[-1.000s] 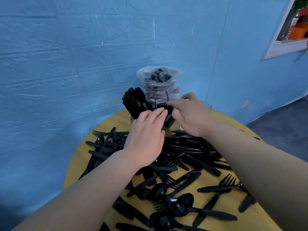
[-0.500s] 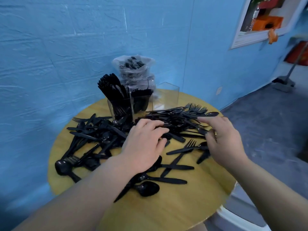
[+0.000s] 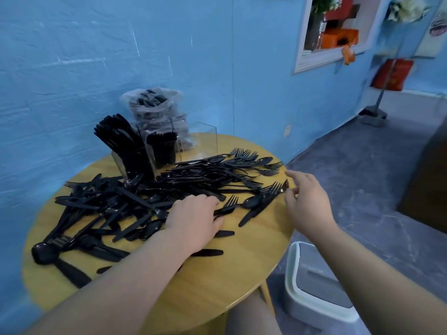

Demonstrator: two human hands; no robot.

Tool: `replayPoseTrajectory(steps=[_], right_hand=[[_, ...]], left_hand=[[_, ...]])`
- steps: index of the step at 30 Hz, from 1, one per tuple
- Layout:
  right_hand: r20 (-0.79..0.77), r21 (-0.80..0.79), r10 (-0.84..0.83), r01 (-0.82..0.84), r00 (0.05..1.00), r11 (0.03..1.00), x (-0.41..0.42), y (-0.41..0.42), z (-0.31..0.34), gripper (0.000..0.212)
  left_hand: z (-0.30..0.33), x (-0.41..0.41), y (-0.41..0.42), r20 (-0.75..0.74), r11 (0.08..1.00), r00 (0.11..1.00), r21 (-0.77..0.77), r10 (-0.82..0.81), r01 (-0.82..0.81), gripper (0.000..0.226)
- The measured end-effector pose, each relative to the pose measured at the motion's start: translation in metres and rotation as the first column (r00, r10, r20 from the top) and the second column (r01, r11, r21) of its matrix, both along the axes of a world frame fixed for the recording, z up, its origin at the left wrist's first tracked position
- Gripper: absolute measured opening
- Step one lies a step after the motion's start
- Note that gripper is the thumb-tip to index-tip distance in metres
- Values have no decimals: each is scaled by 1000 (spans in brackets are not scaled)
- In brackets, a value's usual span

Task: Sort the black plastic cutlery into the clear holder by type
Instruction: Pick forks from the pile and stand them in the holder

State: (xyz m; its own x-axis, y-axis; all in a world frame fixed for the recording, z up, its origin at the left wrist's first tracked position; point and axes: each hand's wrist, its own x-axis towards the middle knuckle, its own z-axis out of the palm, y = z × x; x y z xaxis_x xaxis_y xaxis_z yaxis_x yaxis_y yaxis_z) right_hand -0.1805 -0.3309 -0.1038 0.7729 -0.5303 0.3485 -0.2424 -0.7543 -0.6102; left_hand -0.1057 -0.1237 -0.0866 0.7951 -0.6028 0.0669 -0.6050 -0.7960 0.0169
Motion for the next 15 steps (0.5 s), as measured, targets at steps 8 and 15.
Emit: replayPoseTrajectory(steps=[8, 15], right_hand=[[-230, 4, 45, -46, 972, 999, 23, -5, 3, 46], [-215, -24, 114, -123, 970, 992, 23, 10, -2, 47]], left_hand=[[11, 6, 4, -55, 984, 996, -158, 74, -82, 22], [12, 27, 13, -12, 960, 973, -160, 232, -231, 30]])
